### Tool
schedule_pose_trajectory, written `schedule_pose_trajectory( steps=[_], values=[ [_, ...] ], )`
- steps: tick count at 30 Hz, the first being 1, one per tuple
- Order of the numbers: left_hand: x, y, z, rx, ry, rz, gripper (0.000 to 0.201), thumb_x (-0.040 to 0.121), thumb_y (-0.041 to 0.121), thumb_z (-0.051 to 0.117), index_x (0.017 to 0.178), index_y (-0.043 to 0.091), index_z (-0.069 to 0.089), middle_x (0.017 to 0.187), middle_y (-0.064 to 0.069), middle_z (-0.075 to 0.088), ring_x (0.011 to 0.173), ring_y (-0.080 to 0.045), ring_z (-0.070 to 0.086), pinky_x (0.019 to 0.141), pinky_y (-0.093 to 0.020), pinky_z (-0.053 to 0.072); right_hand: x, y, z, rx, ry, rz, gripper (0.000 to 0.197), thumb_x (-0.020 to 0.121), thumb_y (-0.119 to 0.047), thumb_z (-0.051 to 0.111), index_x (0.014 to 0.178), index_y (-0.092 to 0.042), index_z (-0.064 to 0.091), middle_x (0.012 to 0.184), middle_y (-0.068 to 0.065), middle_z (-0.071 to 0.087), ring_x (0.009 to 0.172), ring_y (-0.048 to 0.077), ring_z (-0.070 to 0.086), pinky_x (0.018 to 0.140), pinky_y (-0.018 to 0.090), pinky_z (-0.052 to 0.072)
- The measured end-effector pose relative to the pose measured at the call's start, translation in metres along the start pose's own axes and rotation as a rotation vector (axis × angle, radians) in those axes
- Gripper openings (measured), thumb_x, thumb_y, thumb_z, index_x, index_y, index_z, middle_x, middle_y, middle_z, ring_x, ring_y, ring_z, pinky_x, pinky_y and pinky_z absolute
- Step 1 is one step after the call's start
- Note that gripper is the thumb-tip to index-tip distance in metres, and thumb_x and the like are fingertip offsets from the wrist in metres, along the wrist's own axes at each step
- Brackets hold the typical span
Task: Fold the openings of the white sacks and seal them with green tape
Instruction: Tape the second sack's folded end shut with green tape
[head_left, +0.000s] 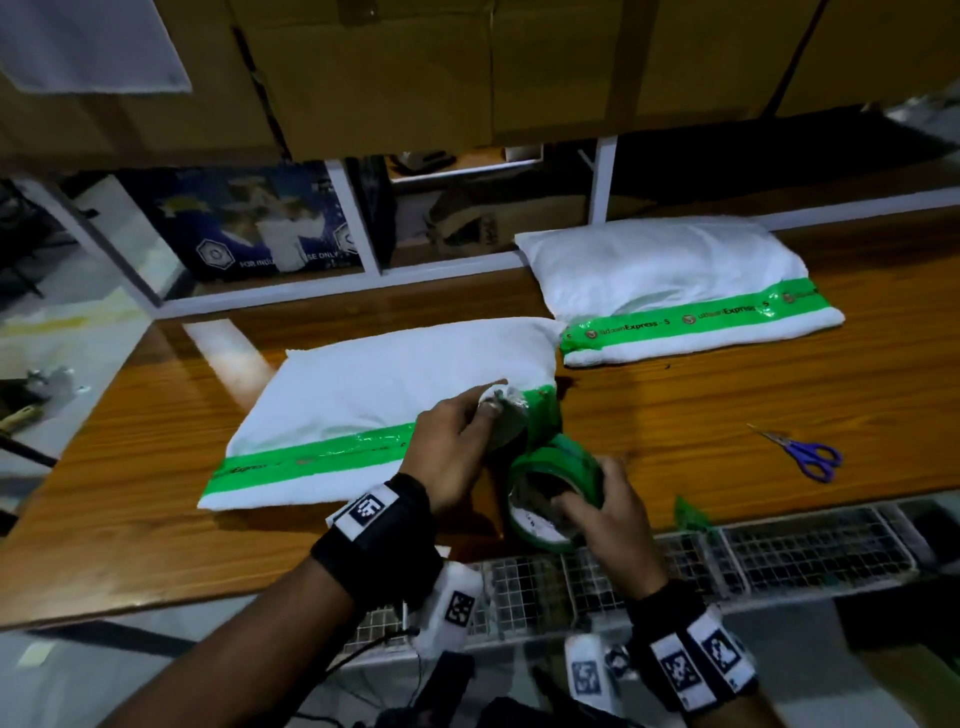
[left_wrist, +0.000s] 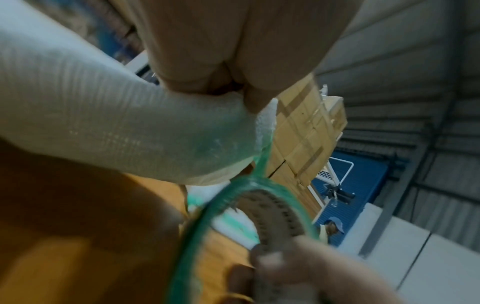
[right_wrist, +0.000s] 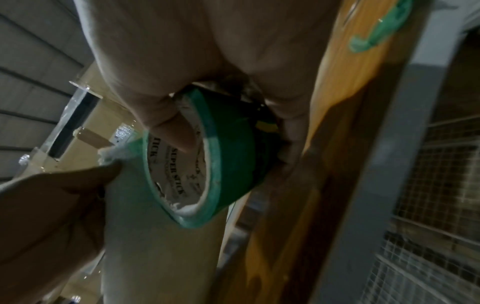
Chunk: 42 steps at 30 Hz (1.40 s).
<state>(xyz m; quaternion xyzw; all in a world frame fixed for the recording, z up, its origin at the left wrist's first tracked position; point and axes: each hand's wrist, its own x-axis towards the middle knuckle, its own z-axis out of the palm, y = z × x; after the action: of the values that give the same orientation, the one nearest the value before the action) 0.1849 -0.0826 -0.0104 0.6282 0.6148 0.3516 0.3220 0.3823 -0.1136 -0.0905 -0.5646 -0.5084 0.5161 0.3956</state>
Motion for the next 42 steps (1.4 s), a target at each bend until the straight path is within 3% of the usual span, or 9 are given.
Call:
schedule_pose_trajectory(
  steps=[3,7,12,17,24,29,34,37,42],
  values=[
    [-0.004,-0.012,-0.003,-0.341,-0.128,-0.109,0.035,0.094,0.044,0.053,0.108,0.020,0.074,0.109,-0.002,0.075,0.108,-0.023,0.067,0.098,-0.040,0.051,-0.014,0.000,0.024,0.032,0.050,-0.088,0.044,0.081,-0.026,0.074,0.118,-0.028,0.048,0.103,-0.004,0.068,0.089,0.006,0.067,0.076,0.040,0.058],
    [-0.012,0.000,-0.017,-0.630,-0.054,-0.136,0.033,0.102,0.025,0.051,0.077,0.016,0.071,0.068,-0.018,0.058,0.059,-0.026,0.053,0.053,-0.027,0.041,-0.025,-0.018,0.042,0.067,0.113,-0.265,0.061,0.085,-0.010,0.073,0.133,-0.033,0.043,0.121,-0.004,0.063,0.107,0.009,0.065,0.083,0.030,0.057],
    [-0.002,0.045,-0.051,-1.049,-0.082,-0.066,0.030,0.099,0.022,0.043,0.107,0.001,0.062,0.097,-0.016,0.072,0.084,-0.020,0.072,0.071,-0.033,0.058,-0.022,-0.074,0.047,-0.021,0.245,-0.546,0.066,0.076,-0.012,0.072,0.134,-0.032,0.047,0.129,-0.008,0.058,0.118,0.011,0.059,0.091,0.032,0.054],
    [0.024,0.092,-0.096,-1.397,0.020,0.079,0.046,0.104,0.024,0.033,0.137,-0.004,0.048,0.132,-0.021,0.060,0.121,-0.026,0.061,0.102,-0.037,0.050,0.000,-0.178,0.037,-0.257,0.386,-0.785,0.064,0.070,-0.026,0.060,0.133,-0.030,0.056,0.121,0.001,0.055,0.109,0.018,0.058,0.092,0.029,0.050],
    [0.019,0.063,-0.168,-1.873,0.162,0.346,0.048,0.101,0.024,0.034,0.108,-0.008,0.068,0.112,-0.025,0.070,0.101,-0.034,0.070,0.089,-0.049,0.057,0.029,-0.307,0.085,-0.737,0.238,-1.006,0.068,0.068,-0.050,0.049,0.136,-0.050,0.050,0.109,-0.004,0.049,0.103,0.021,0.056,0.075,0.040,0.054],
    [-0.027,-0.064,-0.183,-1.695,0.437,0.215,0.028,0.094,0.021,0.054,0.117,0.012,0.068,0.129,-0.009,0.061,0.124,-0.025,0.057,0.111,-0.047,0.039,0.064,-0.248,0.191,-0.949,-0.052,-0.845,0.067,0.066,-0.047,0.067,0.129,-0.037,0.047,0.116,-0.002,0.064,0.107,0.027,0.062,0.078,0.039,0.054],
    [-0.096,-0.194,-0.171,-1.518,0.689,-0.413,0.045,0.104,0.031,0.039,0.135,0.002,0.054,0.087,-0.007,0.072,0.091,-0.020,0.067,0.083,-0.033,0.057,0.067,-0.123,0.271,-0.796,-0.380,-0.643,0.050,0.065,-0.035,0.075,0.112,-0.025,0.058,0.105,0.004,0.064,0.100,0.029,0.061,0.078,0.037,0.051],
    [-0.136,-0.228,-0.177,-1.271,0.745,-0.532,0.032,0.104,0.021,0.043,0.124,0.005,0.061,0.082,-0.004,0.066,0.084,-0.014,0.062,0.089,-0.032,0.049,0.057,-0.082,0.289,-0.685,-0.451,-0.627,0.053,0.062,-0.030,0.076,0.112,-0.022,0.060,0.100,0.003,0.063,0.095,0.025,0.059,0.075,0.033,0.047],
    [-0.165,-0.248,-0.195,-0.020,0.630,-0.339,0.044,0.098,0.027,0.048,0.142,0.023,0.051,0.139,0.006,0.051,0.128,-0.013,0.045,0.107,-0.035,0.039,0.054,-0.058,0.287,-0.513,-0.433,-0.638,0.067,0.062,-0.014,0.081,0.121,-0.030,0.053,0.110,-0.006,0.058,0.099,0.009,0.054,0.079,0.013,0.041]
  ],
)
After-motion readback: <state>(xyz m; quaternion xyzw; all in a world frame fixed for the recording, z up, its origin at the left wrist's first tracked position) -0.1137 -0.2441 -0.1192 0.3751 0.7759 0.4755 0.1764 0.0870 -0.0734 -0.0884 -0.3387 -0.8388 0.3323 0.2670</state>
